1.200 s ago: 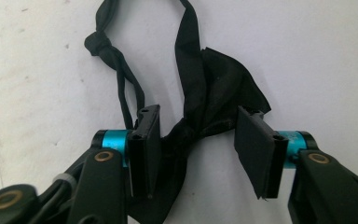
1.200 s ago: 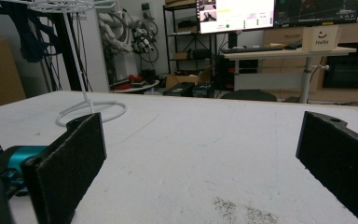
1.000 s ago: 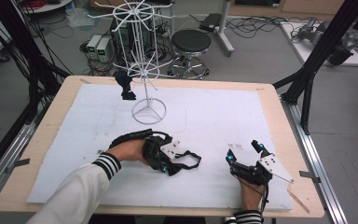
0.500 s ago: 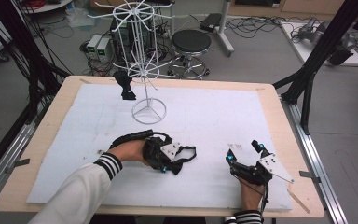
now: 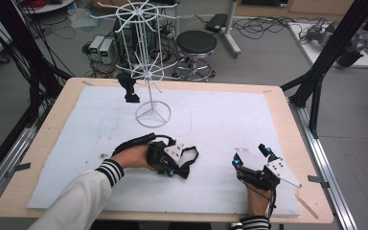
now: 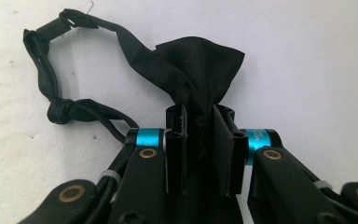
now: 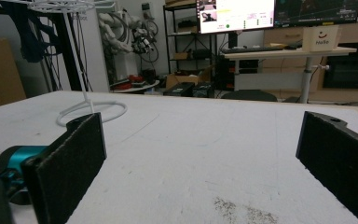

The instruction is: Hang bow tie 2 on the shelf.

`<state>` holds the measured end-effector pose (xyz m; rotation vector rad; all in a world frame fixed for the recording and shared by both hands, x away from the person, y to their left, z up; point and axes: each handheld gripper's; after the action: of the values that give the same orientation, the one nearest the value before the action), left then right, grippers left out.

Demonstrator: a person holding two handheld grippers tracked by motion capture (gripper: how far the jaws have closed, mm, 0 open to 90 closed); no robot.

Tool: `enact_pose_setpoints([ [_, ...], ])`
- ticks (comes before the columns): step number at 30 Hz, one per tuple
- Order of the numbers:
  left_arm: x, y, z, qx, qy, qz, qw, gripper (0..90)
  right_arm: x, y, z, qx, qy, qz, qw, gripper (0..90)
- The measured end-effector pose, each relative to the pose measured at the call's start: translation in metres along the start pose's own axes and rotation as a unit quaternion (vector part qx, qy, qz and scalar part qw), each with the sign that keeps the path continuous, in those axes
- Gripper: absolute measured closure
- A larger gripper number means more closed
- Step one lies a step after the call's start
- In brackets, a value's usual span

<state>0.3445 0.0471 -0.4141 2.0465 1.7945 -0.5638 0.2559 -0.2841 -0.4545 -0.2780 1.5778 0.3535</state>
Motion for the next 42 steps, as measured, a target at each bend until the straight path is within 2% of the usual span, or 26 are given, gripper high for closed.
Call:
enact_pose_setpoints([
  [2,0.0,0.0,-0.003,-0.003,-0.002,-0.003,1.0,75.7,0.0,0.0,0.0,0.0,0.0,0.0,1.0,0.6],
  [6,-0.002,-0.001,-0.012,-0.014,-0.032,-0.01,0.9993,75.8,0.0,0.0,0.0,0.0,0.0,0.0,1.0,0.6],
  [10,-0.003,-0.001,-0.022,-0.03,-0.076,-0.023,0.9963,76.0,0.0,0.0,0.0,0.0,-0.001,-0.001,1.0,0.6],
  [12,-0.002,-0.001,-0.026,-0.031,-0.097,-0.03,0.9944,76.1,0.0,0.0,0.0,0.0,-0.001,-0.001,1.0,0.6],
  [15,0.0,-0.001,-0.032,-0.037,-0.131,-0.047,0.9895,76.1,0.0,0.0,0.0,0.0,-0.001,-0.001,1.0,0.6],
  [20,0.001,-0.002,-0.045,-0.064,-0.164,-0.058,0.9827,76.1,0.0,0.0,0.0,0.0,-0.001,-0.001,1.0,0.6],
  [25,0.002,-0.003,-0.059,-0.074,-0.214,-0.074,0.9712,76.0,0.0,0.0,0.0,0.0,-0.001,-0.001,1.0,0.6],
  [34,0.008,-0.004,-0.073,-0.092,-0.247,-0.082,0.9612,76.1,0.0,0.0,0.0,0.001,-0.001,0.0,1.0,0.6],
  [35,0.009,-0.004,-0.075,-0.093,-0.245,-0.079,0.9618,76.2,0.0,0.0,0.0,0.001,-0.001,-0.001,1.0,0.6],
  [36,0.01,-0.005,-0.076,-0.094,-0.248,-0.08,0.9607,76.2,0.0,0.0,0.0,0.0,-0.001,-0.001,1.0,0.6],
  [37,0.011,-0.005,-0.077,-0.094,-0.248,-0.078,0.9611,76.3,0.0,0.0,0.0,0.0,-0.001,-0.001,1.0,0.6],
  [38,0.012,-0.006,-0.079,-0.096,-0.25,-0.077,0.9604,76.4,0.0,0.0,0.0,0.0,-0.001,-0.001,1.0,0.6],
  [42,0.016,-0.009,-0.087,-0.107,-0.267,-0.077,0.9546,76.5,0.0,0.0,0.0,0.001,-0.001,-0.001,1.0,0.6],
])
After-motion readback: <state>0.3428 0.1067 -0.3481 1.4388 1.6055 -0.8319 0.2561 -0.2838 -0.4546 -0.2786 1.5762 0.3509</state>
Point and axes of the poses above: each handheld gripper's, and its own axes: z roughly forward along the jaws, x roughly out of its underside, y roughly to its left, and after that the axes turned 2 degrees about -z, right-handed
